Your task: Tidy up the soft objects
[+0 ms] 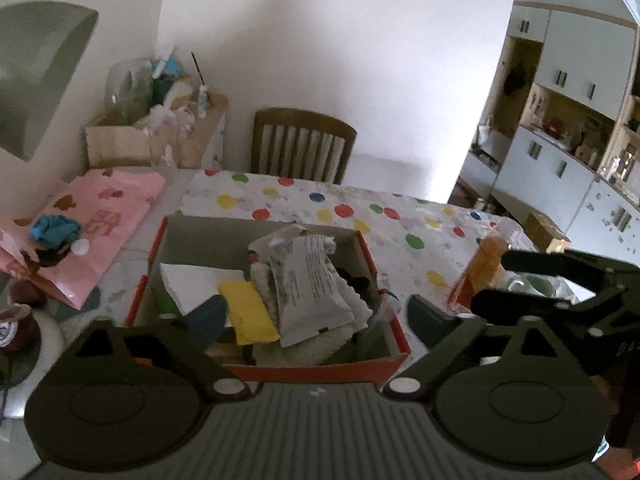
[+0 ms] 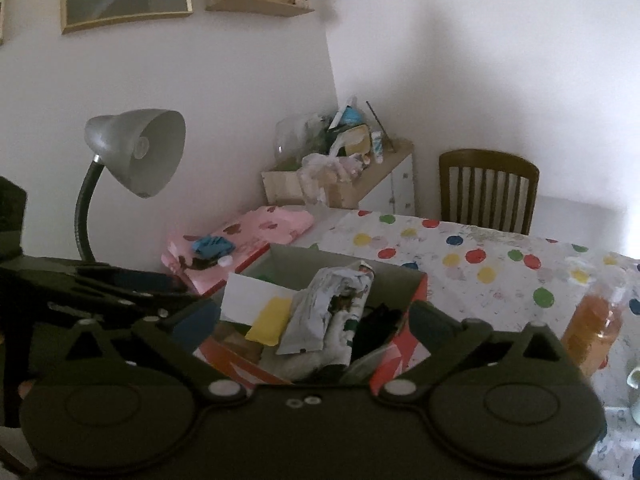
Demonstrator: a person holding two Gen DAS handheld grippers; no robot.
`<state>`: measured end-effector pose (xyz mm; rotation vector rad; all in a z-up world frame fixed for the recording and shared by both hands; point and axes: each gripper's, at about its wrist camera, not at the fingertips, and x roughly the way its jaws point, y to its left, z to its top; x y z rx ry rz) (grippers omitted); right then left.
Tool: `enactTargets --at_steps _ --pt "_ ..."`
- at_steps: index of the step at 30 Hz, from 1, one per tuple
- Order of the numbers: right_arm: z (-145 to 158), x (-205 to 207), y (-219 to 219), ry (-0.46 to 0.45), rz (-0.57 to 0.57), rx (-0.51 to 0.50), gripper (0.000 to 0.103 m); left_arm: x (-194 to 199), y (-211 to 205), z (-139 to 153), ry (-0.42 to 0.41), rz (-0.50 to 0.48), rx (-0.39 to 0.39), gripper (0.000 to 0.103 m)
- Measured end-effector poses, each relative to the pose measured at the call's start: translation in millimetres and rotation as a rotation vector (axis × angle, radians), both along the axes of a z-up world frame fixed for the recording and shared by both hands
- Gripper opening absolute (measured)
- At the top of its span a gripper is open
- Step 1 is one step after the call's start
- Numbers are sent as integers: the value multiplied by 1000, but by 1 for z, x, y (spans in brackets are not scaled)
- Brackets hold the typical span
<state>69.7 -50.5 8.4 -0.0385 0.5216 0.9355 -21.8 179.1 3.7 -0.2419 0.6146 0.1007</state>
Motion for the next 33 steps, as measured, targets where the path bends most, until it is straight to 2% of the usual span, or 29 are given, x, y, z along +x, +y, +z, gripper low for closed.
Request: enactTargets --at_steps 6,9,24,33 --pt "-4 -13 0 -57 -66 -35 103 -12 -4 5 -29 37 8 103" --pt "-4 -18 1 -81 -86 -41 103 -15 -10 5 -25 45 36 103" --pt "-1 -23 -2 -87 -121 -13 103 -20 -18 2 -31 52 88 103" --pt "-1 -22 -4 -93 -138 -14 103 -19 -18 3 -43 48 72 103"
